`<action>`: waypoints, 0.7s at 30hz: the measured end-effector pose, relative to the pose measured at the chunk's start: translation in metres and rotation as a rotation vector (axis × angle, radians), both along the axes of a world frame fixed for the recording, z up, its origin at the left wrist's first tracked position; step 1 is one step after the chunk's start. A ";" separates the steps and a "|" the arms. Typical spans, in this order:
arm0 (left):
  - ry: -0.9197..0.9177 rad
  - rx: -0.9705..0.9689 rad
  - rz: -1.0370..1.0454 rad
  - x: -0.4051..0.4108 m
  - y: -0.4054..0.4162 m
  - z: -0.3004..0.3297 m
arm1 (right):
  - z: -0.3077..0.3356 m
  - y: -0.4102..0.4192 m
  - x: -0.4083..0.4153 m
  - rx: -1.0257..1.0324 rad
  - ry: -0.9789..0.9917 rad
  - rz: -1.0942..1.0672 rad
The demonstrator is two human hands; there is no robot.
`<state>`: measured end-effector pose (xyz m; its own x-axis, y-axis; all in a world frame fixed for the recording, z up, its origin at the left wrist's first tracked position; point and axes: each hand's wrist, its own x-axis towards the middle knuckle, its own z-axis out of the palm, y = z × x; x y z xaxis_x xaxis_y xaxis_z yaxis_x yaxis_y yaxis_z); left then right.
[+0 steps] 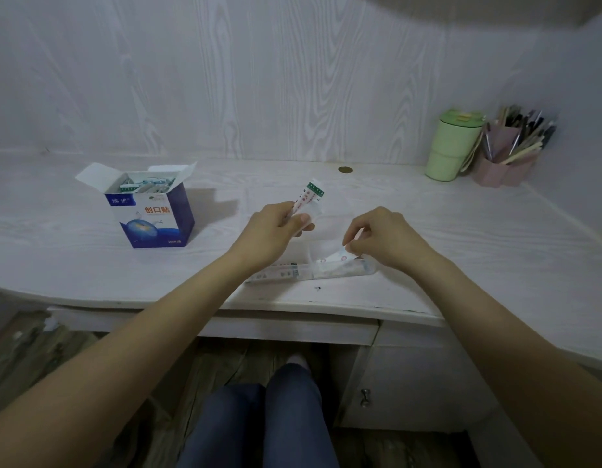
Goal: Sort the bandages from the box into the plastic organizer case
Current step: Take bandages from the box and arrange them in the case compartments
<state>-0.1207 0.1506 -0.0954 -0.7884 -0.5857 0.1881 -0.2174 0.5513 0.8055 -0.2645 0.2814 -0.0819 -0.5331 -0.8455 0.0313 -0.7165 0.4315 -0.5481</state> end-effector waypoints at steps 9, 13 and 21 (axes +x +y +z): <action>0.018 0.000 0.019 -0.001 0.003 0.002 | 0.003 -0.004 0.006 0.183 0.359 0.094; 0.021 0.010 0.024 0.000 0.004 0.004 | 0.008 -0.009 0.007 0.266 0.437 0.160; 0.025 0.005 0.018 0.001 0.005 0.006 | 0.013 -0.015 0.007 0.366 0.533 0.243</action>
